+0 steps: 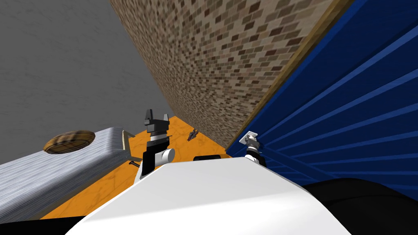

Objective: Pull the door open

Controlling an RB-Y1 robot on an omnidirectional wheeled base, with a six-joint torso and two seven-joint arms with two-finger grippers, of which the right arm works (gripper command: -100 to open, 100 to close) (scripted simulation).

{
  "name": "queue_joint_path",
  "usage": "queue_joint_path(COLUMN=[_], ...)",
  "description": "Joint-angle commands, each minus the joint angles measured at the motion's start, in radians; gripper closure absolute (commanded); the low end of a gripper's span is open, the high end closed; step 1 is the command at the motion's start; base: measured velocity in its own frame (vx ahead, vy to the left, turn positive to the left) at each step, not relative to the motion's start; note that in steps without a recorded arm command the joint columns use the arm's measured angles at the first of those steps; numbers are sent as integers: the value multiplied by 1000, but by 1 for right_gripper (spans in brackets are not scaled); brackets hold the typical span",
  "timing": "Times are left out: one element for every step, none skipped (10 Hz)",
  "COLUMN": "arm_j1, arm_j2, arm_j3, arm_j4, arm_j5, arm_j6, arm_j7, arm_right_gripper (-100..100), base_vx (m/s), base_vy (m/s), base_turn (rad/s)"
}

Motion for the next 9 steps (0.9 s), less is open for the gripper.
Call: queue_joint_path(arm_j1=[-2, -2, -3, -4, -6, -8, -9, -11, -12], arm_j2=[0, -13, -16, -26, -33, -44, -52, -63, -70], arm_j3=[0, 18, 21, 34, 44, 59, 69, 84, 93], arm_j4=[-3, -1, -1, -2, -3, -4, -5, -5, -6], arm_j5=[0, 5, 6, 10, 13, 18, 21, 25, 28], arm_j6=[-2, 2, 2, 4, 5, 7, 8, 9, 10], arm_j7=[0, -15, -18, -29, -37, -49, -58, -70, -78], arm_right_gripper=[100, 100, 100, 100, 100, 100, 100, 100, 100], base_vx=[0, -140, -247, -246, -244, -252, -231, -234, -242], base_vy=[0, 1, -33, -32, -22, -28, -3, 43, 33], base_turn=[0, 88, 111, 112, 117, 136, 113, 107, 101])
